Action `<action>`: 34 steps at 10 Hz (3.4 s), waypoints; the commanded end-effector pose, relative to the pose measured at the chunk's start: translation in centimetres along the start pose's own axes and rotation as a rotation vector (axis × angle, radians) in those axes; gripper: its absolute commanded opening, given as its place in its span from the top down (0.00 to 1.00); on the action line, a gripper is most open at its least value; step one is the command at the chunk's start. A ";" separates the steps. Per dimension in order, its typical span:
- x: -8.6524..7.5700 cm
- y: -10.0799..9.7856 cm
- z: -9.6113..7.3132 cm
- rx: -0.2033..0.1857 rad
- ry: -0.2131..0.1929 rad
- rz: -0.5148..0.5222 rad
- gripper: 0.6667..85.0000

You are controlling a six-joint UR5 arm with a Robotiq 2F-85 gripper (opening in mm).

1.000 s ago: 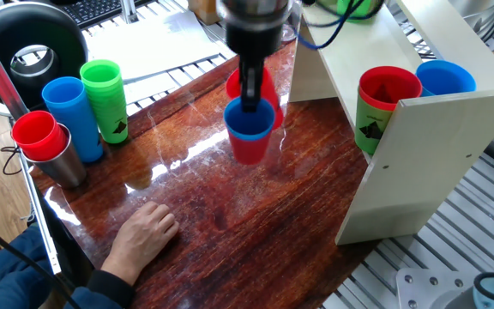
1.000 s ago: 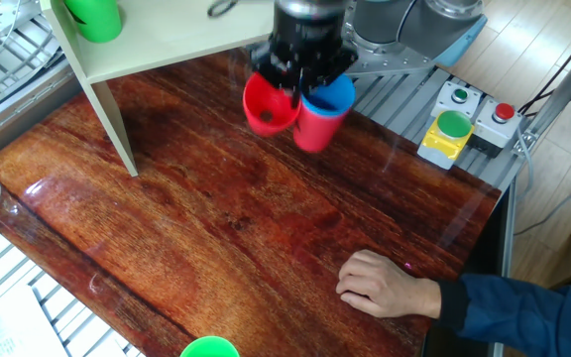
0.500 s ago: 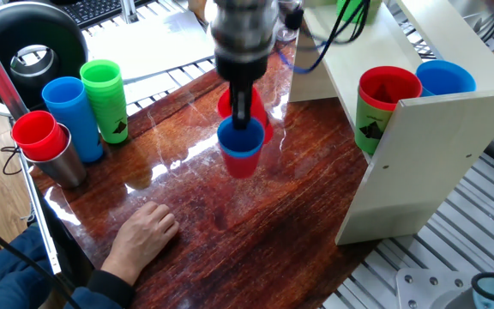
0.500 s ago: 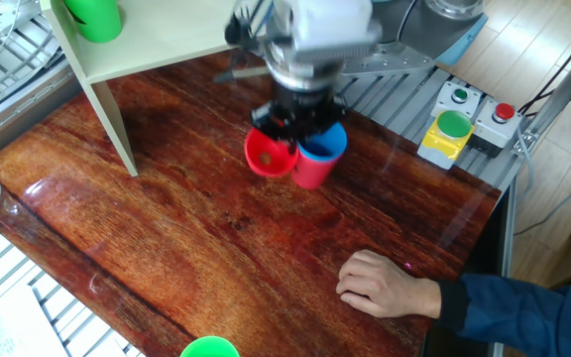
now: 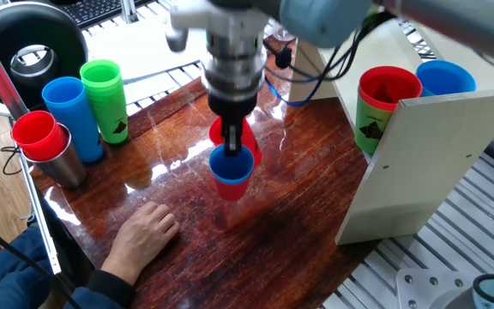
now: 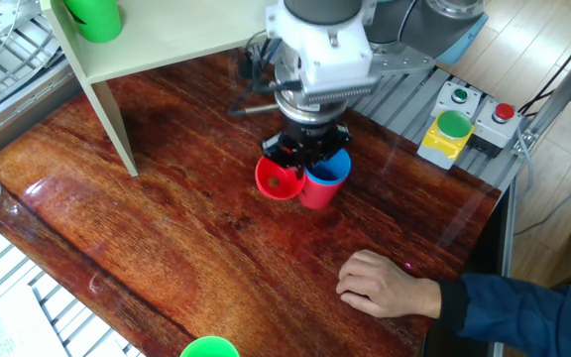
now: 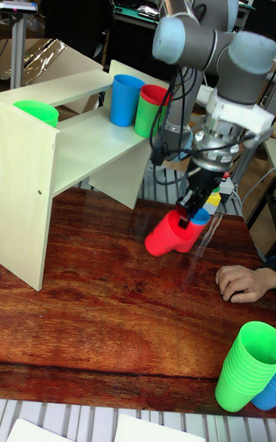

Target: Take the cups off the shelf and stack them together

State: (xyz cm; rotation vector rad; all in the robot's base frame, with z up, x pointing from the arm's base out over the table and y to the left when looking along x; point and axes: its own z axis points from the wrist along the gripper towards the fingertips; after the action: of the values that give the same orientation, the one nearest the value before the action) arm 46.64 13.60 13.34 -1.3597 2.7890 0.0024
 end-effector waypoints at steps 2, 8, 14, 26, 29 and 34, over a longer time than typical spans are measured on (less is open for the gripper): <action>-0.1 0.6 1.2 -0.008 -0.010 -0.006 0.99; -0.9 1.9 -1.1 -0.050 -0.022 0.000 0.99; -1.6 1.6 -0.1 -0.037 -0.047 -0.042 0.99; -1.1 4.2 4.7 -0.070 -0.064 -0.019 0.99; -1.2 3.6 3.9 -0.044 -0.065 -0.029 0.94; -1.7 3.7 3.7 -0.052 -0.093 -0.079 0.77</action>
State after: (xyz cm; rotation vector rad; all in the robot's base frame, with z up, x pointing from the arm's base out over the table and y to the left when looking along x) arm 44.68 16.83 9.41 -1.4242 2.7054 0.1057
